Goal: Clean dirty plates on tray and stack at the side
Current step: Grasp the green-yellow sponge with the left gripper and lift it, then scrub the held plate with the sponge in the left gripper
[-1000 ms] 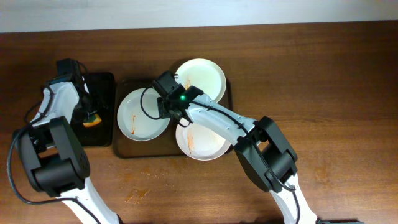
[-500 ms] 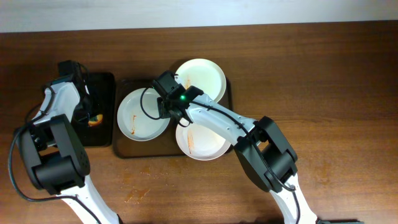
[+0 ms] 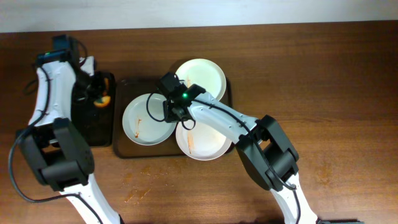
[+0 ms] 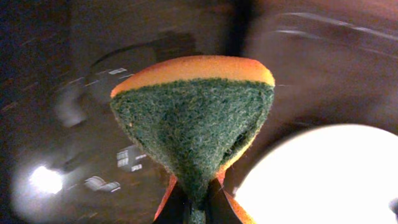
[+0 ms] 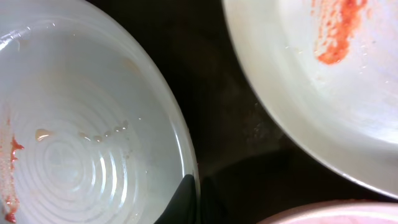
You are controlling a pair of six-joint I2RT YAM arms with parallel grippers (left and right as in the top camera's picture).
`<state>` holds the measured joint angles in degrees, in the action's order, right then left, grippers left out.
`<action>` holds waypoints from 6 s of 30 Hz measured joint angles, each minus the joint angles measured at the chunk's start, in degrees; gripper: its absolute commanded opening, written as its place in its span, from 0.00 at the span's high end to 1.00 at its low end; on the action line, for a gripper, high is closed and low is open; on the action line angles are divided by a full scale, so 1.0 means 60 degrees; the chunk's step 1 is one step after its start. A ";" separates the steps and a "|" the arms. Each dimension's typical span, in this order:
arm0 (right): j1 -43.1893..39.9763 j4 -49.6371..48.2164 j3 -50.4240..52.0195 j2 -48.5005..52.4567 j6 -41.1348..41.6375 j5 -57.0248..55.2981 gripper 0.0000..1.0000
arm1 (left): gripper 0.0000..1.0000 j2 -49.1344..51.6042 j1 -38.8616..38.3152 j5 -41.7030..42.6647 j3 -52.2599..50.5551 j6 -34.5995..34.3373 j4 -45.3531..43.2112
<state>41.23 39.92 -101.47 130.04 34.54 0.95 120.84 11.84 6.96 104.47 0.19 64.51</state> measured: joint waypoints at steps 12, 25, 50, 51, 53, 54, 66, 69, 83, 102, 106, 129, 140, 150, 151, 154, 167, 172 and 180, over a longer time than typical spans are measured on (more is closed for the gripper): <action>-0.0798 -0.0066 0.0000 0.0000 -0.0062 0.1286 0.96 | 0.99 0.0000 -0.1497 0.1035 -0.1472 0.0444 0.0084; -0.0798 -0.0229 0.0000 0.0084 -0.0160 0.1836 0.96 | 0.99 -0.0219 -0.1537 0.1614 -0.3599 0.0244 -0.2248; -0.0667 -0.0739 0.0000 0.0390 -0.0073 0.2685 0.96 | 0.99 -0.0623 -0.1738 -0.0415 -0.4109 -0.2299 -0.1876; -0.0634 -0.0739 0.0000 0.0393 -0.0025 0.2725 0.96 | 0.99 -0.0630 -0.1785 -0.0929 -0.4091 -0.2696 -0.1902; -0.0597 -0.0743 0.0000 0.0393 0.0018 0.2779 0.96 | 0.99 -0.0641 -0.1814 -0.1705 -0.4080 -0.3217 -0.1996; -0.0586 -0.0761 0.0000 0.0393 0.0036 0.2820 0.96 | 0.99 -0.0641 -0.1814 -0.2018 -0.4080 -0.3399 -0.2095; -0.0780 -0.0466 -0.0153 0.0393 0.0277 0.2714 0.96 | 0.99 -0.0532 -0.1803 -0.0470 -0.4175 -0.1530 -0.5082; -0.0798 -0.0433 -0.0160 0.0393 0.0284 0.2718 0.96 | 0.99 -0.0466 -0.1810 0.0918 -0.4204 -0.0667 -0.5410; -0.0787 -0.0492 -0.0164 0.0404 0.0237 0.2758 0.96 | 0.99 -0.0368 -0.2288 -0.0565 -0.4229 -0.1322 -0.6000; -0.0670 -0.0404 -0.0164 0.0525 0.0091 0.3078 0.96 | 0.99 -0.0200 -0.2390 -0.0044 -0.2149 -0.1086 0.0102; -0.0670 -0.0412 -0.0164 0.0550 0.0219 0.3082 0.85 | 0.99 -0.0200 -0.2342 0.0080 -0.2131 -0.0954 -0.0029; -0.0714 -0.0637 -0.0171 0.0714 0.0605 0.3180 0.96 | 0.99 -0.0350 -0.1708 -0.0040 -0.3716 -0.1319 -0.1293; -0.0849 -0.0699 -0.0186 0.0714 0.0863 0.3067 0.96 | 0.99 -0.0197 -0.2080 0.1672 -0.4098 -0.1286 -0.5238; -0.0849 -0.0637 -0.0186 0.0714 0.0878 0.3071 0.96 | 0.99 0.0102 -0.2051 0.3865 -0.4127 -0.0277 -0.5329; -0.0849 -0.0627 -0.0186 0.0714 0.0878 0.3078 0.96 | 0.99 0.0113 -0.2007 0.3952 -0.4127 -0.0277 -0.5242; -0.0812 -0.0608 -0.0186 0.0714 0.0769 0.3180 0.96 | 0.99 0.0120 -0.1687 0.4171 -0.4065 -0.0317 -0.4506; -0.0616 -0.0619 -0.0186 0.0787 0.0459 0.3723 0.96 | 0.99 0.0182 -0.0426 0.2994 -0.3781 -0.0368 -0.0404; -0.0608 -0.0619 -0.0186 0.0798 0.0448 0.3759 0.96 | 0.99 -0.0069 -0.0608 0.0820 -0.3708 -0.1960 -0.0237; -0.0627 -0.0594 -0.0186 0.0801 0.0499 0.3756 0.96 | 0.99 -0.0189 -0.0867 -0.0390 -0.3548 -0.3366 -0.0987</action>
<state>37.47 36.36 -102.59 134.85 37.54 23.49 119.70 6.63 4.62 83.18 -20.01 58.59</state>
